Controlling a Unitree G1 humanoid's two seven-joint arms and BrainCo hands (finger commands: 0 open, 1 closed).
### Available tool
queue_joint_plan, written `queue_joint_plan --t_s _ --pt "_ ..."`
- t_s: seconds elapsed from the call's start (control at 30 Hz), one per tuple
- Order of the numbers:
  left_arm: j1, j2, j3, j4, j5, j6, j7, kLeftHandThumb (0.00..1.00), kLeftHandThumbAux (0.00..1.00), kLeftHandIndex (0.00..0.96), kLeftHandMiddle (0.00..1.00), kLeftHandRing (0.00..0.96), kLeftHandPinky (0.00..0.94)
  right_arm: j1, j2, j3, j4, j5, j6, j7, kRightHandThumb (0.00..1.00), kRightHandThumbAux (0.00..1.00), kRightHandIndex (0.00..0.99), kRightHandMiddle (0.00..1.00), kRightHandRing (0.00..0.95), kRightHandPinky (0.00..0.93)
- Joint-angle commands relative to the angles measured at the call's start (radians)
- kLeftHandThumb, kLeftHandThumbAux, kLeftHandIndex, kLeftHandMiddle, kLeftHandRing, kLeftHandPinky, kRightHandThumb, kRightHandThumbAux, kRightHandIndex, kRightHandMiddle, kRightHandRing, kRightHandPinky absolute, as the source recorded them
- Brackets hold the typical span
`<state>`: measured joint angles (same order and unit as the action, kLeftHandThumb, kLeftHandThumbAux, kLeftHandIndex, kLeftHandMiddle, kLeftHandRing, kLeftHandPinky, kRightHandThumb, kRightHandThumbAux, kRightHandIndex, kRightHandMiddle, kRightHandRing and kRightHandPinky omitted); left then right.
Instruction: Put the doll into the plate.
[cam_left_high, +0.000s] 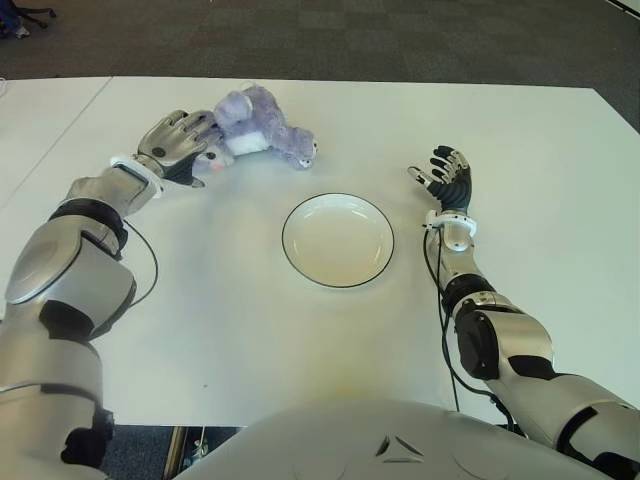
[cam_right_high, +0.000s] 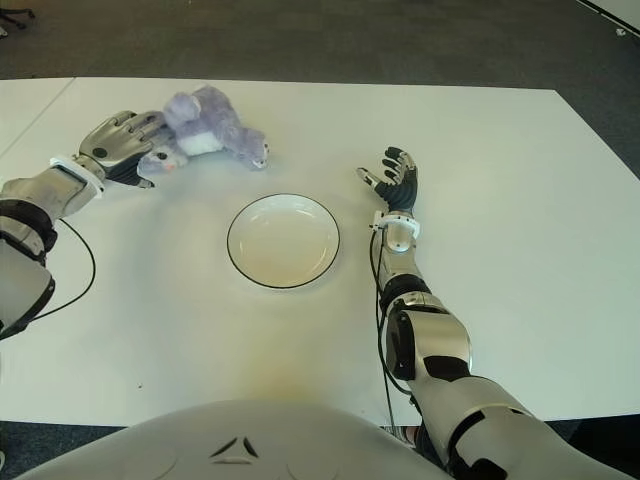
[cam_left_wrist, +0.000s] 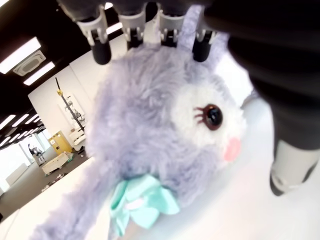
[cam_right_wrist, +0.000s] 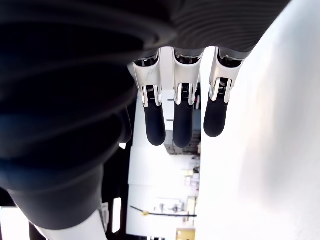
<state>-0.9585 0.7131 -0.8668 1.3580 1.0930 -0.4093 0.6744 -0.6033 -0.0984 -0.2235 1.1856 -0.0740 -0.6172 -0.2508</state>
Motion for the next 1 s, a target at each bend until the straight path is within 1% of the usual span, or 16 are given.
queue_joint_plan --t_s 0.03,0.13,0.23,0.33,0.37,0.4,0.43,0.5,0.57,0.67,0.77,0.83,0.87,0.93,0.97,1.0 --pt "-0.037 -0.049 -0.032 0.020 0.034 0.044 -0.047 0.049 0.645 0.036 0.000 0.000 0.000 0.242 0.080 -0.009 0.166 0.009 0.106 0.013 0.107 0.884 0.233 0.243 0.243 0.251" --pt "-0.041 -0.058 -0.030 0.023 0.025 0.060 -0.054 0.054 0.653 0.051 0.000 0.000 0.000 0.242 0.079 -0.011 0.166 0.010 0.105 0.018 0.124 0.884 0.233 0.246 0.247 0.263" --pt "-0.053 -0.068 -0.007 0.034 -0.002 0.090 -0.099 0.045 0.657 0.070 0.000 0.000 0.000 0.240 0.079 -0.013 0.166 0.013 0.106 0.023 0.131 0.887 0.235 0.248 0.248 0.256" --pt "-0.062 -0.072 0.021 0.040 -0.032 0.105 -0.141 0.059 0.657 0.087 0.000 0.000 0.000 0.240 0.078 -0.015 0.165 0.014 0.105 0.024 0.132 0.887 0.238 0.252 0.252 0.257" --pt "-0.062 -0.078 0.054 0.043 -0.066 0.113 -0.178 0.062 0.656 0.088 0.000 0.000 0.000 0.241 0.078 -0.015 0.166 0.013 0.105 0.024 0.132 0.887 0.238 0.252 0.252 0.257" --pt "-0.063 -0.082 0.078 0.046 -0.091 0.119 -0.205 0.089 0.654 0.103 0.000 0.000 0.000 0.241 0.077 -0.015 0.166 0.013 0.104 0.024 0.131 0.886 0.238 0.252 0.252 0.254" --pt "-0.057 -0.092 0.122 0.049 -0.138 0.131 -0.248 0.096 0.653 0.107 0.000 0.000 0.000 0.241 0.077 -0.014 0.166 0.012 0.105 0.023 0.130 0.886 0.238 0.252 0.252 0.253" --pt "-0.046 -0.107 0.184 0.051 -0.202 0.144 -0.305 0.110 0.651 0.118 0.000 0.000 0.000 0.241 0.076 -0.012 0.166 0.008 0.107 0.019 0.122 0.880 0.238 0.248 0.248 0.244" --pt "-0.033 -0.119 0.221 0.049 -0.241 0.150 -0.341 0.098 0.662 0.132 0.000 0.000 0.000 0.242 0.075 -0.008 0.166 0.003 0.108 0.014 0.103 0.877 0.234 0.242 0.241 0.227" --pt "0.019 -0.160 0.263 0.047 -0.291 0.159 -0.405 0.057 0.664 0.181 0.000 0.000 0.000 0.243 0.073 0.000 0.166 -0.006 0.110 0.003 0.080 0.866 0.231 0.239 0.236 0.228" --pt "0.054 -0.182 0.272 0.043 -0.307 0.163 -0.442 0.037 0.660 0.200 0.000 0.000 0.000 0.244 0.073 0.002 0.166 -0.008 0.111 0.001 0.075 0.863 0.229 0.237 0.234 0.226" --pt "0.083 -0.197 0.269 0.042 -0.311 0.163 -0.491 0.006 0.648 0.228 0.000 0.000 0.000 0.246 0.075 0.002 0.166 -0.006 0.109 0.002 0.082 0.867 0.232 0.244 0.243 0.254" --pt "0.089 -0.204 0.265 0.040 -0.311 0.160 -0.532 0.001 0.646 0.233 0.000 0.000 0.000 0.247 0.076 0.000 0.166 -0.004 0.107 0.005 0.086 0.867 0.233 0.246 0.244 0.259" --pt "0.090 -0.208 0.261 0.037 -0.313 0.157 -0.575 0.000 0.632 0.244 0.000 0.000 0.000 0.248 0.077 -0.001 0.165 -0.001 0.105 0.007 0.088 0.865 0.237 0.249 0.249 0.254" --pt "0.098 -0.210 0.258 0.034 -0.315 0.143 -0.607 0.000 0.630 0.245 0.000 0.000 0.000 0.249 0.077 -0.002 0.165 0.000 0.104 0.008 0.089 0.865 0.238 0.249 0.250 0.254" --pt "0.110 -0.211 0.256 0.028 -0.320 0.120 -0.637 0.000 0.600 0.241 0.000 0.000 0.000 0.249 0.077 -0.003 0.165 0.001 0.102 0.009 0.090 0.864 0.237 0.249 0.249 0.248"
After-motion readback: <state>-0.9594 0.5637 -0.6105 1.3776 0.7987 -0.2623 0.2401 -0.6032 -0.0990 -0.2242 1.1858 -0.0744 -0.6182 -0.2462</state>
